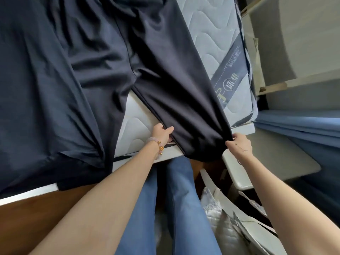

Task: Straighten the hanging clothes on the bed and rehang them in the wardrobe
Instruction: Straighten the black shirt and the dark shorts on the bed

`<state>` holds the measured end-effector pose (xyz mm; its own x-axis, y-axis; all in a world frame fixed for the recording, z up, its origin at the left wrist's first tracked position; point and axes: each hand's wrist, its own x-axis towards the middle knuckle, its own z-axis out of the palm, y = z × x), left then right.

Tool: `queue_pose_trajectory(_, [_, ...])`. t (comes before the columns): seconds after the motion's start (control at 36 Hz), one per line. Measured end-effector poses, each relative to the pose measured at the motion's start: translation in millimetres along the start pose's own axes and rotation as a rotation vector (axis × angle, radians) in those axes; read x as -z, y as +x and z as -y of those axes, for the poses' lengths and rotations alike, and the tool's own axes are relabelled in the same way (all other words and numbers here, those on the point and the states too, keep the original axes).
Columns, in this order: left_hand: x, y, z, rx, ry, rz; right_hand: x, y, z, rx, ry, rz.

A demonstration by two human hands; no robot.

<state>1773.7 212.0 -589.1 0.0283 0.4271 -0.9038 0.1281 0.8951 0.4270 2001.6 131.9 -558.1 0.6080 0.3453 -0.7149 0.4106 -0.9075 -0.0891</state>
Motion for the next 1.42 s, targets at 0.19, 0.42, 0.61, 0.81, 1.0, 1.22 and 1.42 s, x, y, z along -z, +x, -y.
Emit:
queue_pose_trajectory(0.19, [4,-27,7,-0.098,-0.215,-0.13,-5,9,-12,0.092,0.184,0.221])
queue_pose_trajectory(0.42, [-3,-29,4,-0.187,-0.134,-0.247,46,26,-28,0.318,0.17,-0.002])
queue_pose_trajectory(0.61, [-21,-29,19,0.032,-0.154,-0.152,56,39,-37,0.204,0.395,0.258])
queue_pose_trajectory(0.81, [-18,-48,45,0.078,-0.053,-0.173,20,16,-32,0.239,0.478,0.236])
queue_pose_trajectory(1.0, [-5,-53,50,0.052,0.092,-0.195,26,26,4,0.366,0.358,0.1])
queue_pose_trajectory(1.22, [58,-52,39,-0.095,0.37,-0.588,26,26,76,0.54,0.243,0.08])
queue_pose_trajectory(1.42, [124,-46,22,-0.141,0.932,-0.694,13,32,115,0.416,0.33,0.087])
